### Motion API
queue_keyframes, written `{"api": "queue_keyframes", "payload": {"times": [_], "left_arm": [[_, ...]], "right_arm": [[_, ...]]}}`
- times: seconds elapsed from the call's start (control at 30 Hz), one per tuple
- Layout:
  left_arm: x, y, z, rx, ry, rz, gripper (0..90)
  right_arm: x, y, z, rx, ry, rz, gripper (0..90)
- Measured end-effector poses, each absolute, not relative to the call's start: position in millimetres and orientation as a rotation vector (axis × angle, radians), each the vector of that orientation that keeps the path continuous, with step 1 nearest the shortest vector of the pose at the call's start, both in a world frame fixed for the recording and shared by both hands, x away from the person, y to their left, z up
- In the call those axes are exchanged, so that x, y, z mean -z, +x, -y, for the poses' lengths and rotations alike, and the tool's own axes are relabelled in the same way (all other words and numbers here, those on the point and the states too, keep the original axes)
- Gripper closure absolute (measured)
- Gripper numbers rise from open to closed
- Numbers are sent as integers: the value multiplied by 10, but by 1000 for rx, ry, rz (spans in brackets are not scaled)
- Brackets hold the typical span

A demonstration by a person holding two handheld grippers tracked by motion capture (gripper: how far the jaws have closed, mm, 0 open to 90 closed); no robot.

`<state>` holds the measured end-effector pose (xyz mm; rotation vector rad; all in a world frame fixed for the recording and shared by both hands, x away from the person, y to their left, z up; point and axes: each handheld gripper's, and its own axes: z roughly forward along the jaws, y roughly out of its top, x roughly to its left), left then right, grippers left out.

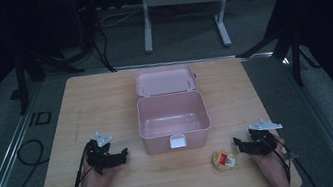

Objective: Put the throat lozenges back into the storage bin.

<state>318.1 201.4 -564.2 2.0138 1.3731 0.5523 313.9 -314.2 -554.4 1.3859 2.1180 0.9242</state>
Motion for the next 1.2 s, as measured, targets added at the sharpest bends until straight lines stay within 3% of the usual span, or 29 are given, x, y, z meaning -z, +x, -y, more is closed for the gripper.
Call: {"api": "queue_keyframes", "payload": {"times": [0.67, 1.2], "left_arm": [[5642, 3180, -2013, -552, 2013, -1374, 91], [5642, 3181, -2014, -552, 2013, -1373, 91]], "right_arm": [[5310, 3042, 3157, -869, 1331, -2157, 312], [5092, 2971, 3110, -805, 1225, -2240, 310]]}}
